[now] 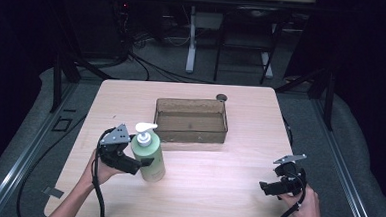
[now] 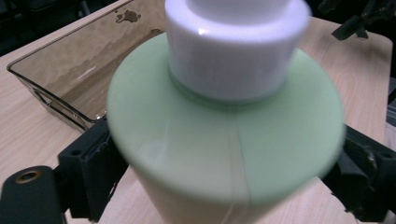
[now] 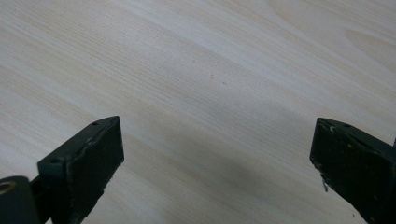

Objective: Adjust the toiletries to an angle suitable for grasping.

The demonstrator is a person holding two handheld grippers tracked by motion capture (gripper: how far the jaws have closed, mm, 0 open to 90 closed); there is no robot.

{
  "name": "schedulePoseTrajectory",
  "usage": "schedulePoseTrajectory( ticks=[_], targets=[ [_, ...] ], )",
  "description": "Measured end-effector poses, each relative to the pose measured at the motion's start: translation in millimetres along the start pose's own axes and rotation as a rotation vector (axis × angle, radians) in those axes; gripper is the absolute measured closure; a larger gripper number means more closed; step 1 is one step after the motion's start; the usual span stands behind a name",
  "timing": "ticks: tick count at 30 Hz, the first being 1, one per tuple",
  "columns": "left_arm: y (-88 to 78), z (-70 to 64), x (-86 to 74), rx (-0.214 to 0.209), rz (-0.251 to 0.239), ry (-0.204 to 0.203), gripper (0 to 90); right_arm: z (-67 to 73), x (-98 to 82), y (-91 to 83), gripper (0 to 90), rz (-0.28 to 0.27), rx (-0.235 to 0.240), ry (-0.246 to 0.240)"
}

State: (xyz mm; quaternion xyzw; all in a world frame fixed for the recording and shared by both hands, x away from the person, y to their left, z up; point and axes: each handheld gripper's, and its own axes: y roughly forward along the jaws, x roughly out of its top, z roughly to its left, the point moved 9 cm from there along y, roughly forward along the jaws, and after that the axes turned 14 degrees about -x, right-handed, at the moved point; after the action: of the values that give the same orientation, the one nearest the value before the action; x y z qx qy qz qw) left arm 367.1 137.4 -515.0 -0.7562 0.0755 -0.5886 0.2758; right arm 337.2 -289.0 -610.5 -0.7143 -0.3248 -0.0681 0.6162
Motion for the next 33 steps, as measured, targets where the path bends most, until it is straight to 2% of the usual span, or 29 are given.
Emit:
schedulePoseTrajectory(
  ticks=[3,4,9,11,15,18,23,26,28,31,33],
  targets=[
    [-6.5,1.7,1.7,0.001,-0.011,-0.013,1.5,-0.6,0.7,0.6,2.4,-0.013,0.000,0.009],
    [-8.7,1.7,2.5,-0.002,-0.011,-0.014,0.2,-1.1,-0.3,-0.5,2.4,0.000,-0.002,0.002],
    [-21.6,2.2,8.7,-0.008,0.006,-0.007,0.0,0.0,-2.2,-1.5,2.5,0.005,-0.002,-0.004],
    [-26.9,2.6,11.2,-0.002,0.030,-0.005,0.0,-0.3,-3.4,-0.9,2.5,0.009,-0.004,-0.005],
    [-36.6,0.5,17.9,-0.017,0.076,0.005,0.0,-0.4,-3.1,-0.4,2.4,-0.006,-0.002,0.003],
    [-42.5,0.5,22.0,-0.002,0.105,0.023,0.0,-0.4,-3.7,-1.9,2.4,0.006,0.005,-0.001],
    [-62.4,3.3,38.6,0.032,0.160,0.046,0.0,-0.3,-2.4,-2.5,2.5,0.007,0.002,-0.001],
    [-65.3,3.4,41.8,0.034,0.175,0.048,0.1,-0.1,-1.6,-2.9,2.5,0.004,0.003,-0.003],
    [-69.3,4.4,46.4,0.046,0.196,0.064,0.4,0.2,-1.7,-3.1,2.5,0.006,0.004,-0.003],
    [-72.9,4.8,51.6,0.043,0.221,0.080,1.3,0.2,-1.6,-2.0,2.5,-0.003,0.002,0.000],
    [-74.7,3.7,55.1,0.034,0.234,0.082,1.2,-0.5,-2.7,-3.1,2.5,0.010,0.002,0.000]
  ],
)
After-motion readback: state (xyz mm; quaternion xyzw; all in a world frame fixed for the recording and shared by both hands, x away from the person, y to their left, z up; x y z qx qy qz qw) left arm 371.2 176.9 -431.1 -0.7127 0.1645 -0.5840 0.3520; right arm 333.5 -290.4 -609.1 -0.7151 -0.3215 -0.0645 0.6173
